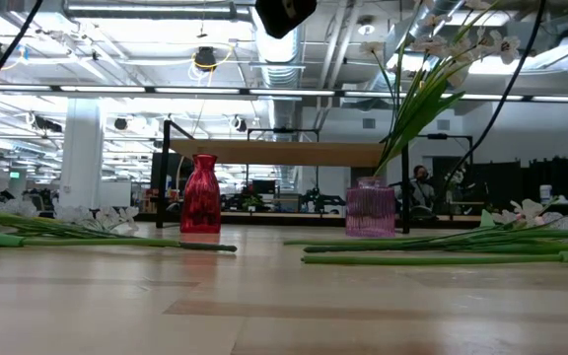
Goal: Pick and place flowers into a vace then onto a shelf
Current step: Put the dark red tulip into the red vase
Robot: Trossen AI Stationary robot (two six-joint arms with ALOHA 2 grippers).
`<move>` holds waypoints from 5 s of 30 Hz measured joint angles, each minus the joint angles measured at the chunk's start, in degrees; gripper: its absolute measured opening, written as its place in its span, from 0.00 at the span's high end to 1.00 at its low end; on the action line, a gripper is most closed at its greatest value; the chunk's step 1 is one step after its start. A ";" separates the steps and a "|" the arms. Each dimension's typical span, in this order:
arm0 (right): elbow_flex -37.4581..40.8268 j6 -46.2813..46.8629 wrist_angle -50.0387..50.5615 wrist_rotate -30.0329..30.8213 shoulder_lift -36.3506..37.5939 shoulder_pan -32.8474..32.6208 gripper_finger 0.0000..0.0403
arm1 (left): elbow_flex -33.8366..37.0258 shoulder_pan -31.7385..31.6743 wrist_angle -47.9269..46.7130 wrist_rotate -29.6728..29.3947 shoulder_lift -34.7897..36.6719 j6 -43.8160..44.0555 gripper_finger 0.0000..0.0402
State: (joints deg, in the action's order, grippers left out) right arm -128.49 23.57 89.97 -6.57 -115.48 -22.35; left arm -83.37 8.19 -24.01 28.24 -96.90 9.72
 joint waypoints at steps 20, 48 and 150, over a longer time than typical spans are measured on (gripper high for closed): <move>0.02 7.85 0.01 -2.98 5.80 -1.14 0.48 | -5.03 -0.16 -12.03 -8.59 0.28 -4.91 1.00; 0.00 11.54 0.04 43.17 21.11 -20.06 0.70 | 26.80 -0.31 24.08 -36.31 46.72 -10.61 1.00; 12.13 -17.39 -63.58 35.19 13.52 13.19 0.60 | 66.40 -25.90 113.26 -7.46 33.51 7.95 1.00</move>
State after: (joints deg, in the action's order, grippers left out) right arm -116.36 6.19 26.39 28.63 -101.96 -9.16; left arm -16.97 -17.71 89.25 20.79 -63.39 17.66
